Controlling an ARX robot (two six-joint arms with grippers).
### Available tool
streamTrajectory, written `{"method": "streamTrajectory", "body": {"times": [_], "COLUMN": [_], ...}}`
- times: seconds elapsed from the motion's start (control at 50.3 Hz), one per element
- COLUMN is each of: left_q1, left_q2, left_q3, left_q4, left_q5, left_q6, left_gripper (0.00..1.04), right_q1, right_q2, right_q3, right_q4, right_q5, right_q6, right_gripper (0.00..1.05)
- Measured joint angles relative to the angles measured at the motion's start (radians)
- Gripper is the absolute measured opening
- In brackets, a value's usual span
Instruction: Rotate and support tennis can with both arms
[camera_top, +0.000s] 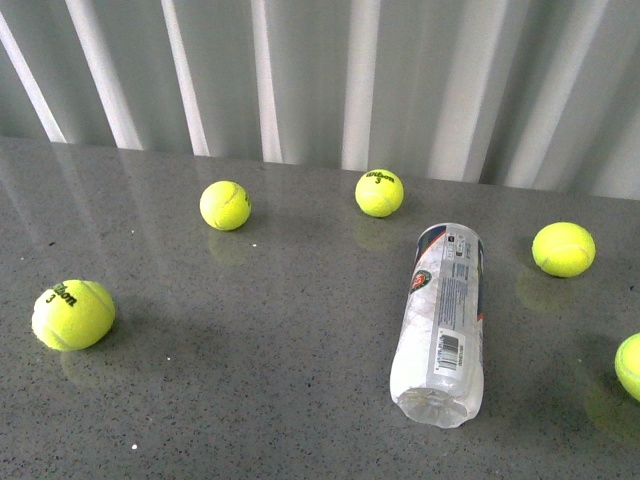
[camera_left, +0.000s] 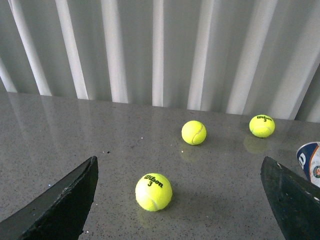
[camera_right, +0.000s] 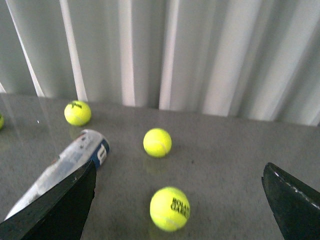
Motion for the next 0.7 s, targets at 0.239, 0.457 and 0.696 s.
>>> {"method": "streamTrajectory", "body": {"times": [0.239, 0.457, 0.696], "left_q1": [0.000, 0.000, 0.000], "left_q2": [0.000, 0.000, 0.000], "left_q3": [0.000, 0.000, 0.000], "left_q4": [0.000, 0.000, 0.000], "left_q5": [0.000, 0.000, 0.000], "left_q6": [0.000, 0.000, 0.000], "left_gripper": [0.98, 0.98, 0.98], "right_q1": [-0.128, -0.061, 0.060], "right_q2": [0.705, 1.220, 1.567], "right_q3": [0.430, 0.828, 1.098], "right_q4": [0.328, 0.072, -0.179], "right_q5": [-0.187, -0.213, -0.214], "right_q6": [0.092, 0.196, 0.223], "right_gripper": [0.98, 0.98, 0.98]}}
